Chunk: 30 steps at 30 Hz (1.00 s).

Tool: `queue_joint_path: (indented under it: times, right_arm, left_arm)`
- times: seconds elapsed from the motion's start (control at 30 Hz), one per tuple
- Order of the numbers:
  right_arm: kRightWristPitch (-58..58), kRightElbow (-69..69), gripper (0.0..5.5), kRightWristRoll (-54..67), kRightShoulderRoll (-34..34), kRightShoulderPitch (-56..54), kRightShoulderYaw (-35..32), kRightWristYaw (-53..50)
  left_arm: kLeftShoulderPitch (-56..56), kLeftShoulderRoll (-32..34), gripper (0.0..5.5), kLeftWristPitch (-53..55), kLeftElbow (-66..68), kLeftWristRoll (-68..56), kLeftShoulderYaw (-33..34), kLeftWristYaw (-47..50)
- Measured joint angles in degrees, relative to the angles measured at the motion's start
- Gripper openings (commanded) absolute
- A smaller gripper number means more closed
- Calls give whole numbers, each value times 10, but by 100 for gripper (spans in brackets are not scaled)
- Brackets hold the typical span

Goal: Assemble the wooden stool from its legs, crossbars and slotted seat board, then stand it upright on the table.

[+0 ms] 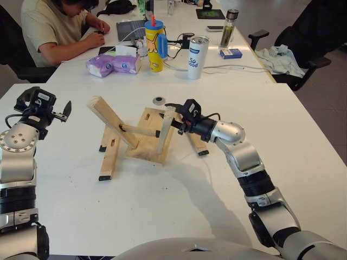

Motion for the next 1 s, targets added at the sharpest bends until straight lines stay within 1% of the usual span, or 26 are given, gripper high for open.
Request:
queue_joint_path:
  times: [0.17,0.27,0.37,0.43,0.57,0.73,0.83,0.9,1.0]
  right_arm:
    - [30,-71,173,1,-9,27,36,26]
    - [46,-100,173,1,7,34,68,30]
    - [53,-102,173,-7,14,35,79,19]
    - [54,-89,173,-21,13,37,78,4]
    - [46,-50,173,-46,-24,41,51,-12]
    - [-8,119,173,-126,-65,10,46,-47]
    - [-40,188,173,-145,-68,-15,49,-47]
    - [-76,255,173,-174,-63,-44,67,-46]
    - [-126,332,173,-195,-58,-85,75,-46]
  left_arm:
    - [-14,7,462,-12,34,-23,10,-5]
    - [-19,5,462,-11,34,-41,12,-8]
    - [-17,-5,462,-1,29,-58,12,-13]
    - [-4,-16,462,9,25,-74,8,-27]
    - [12,-10,462,31,17,-119,4,-112]
    - [86,54,462,98,-84,-221,-24,-321]
    - [119,72,462,139,-132,-248,-38,-369]
    - [145,91,462,173,-190,-267,-54,-399]
    - [184,110,462,207,-245,-278,-77,-422]
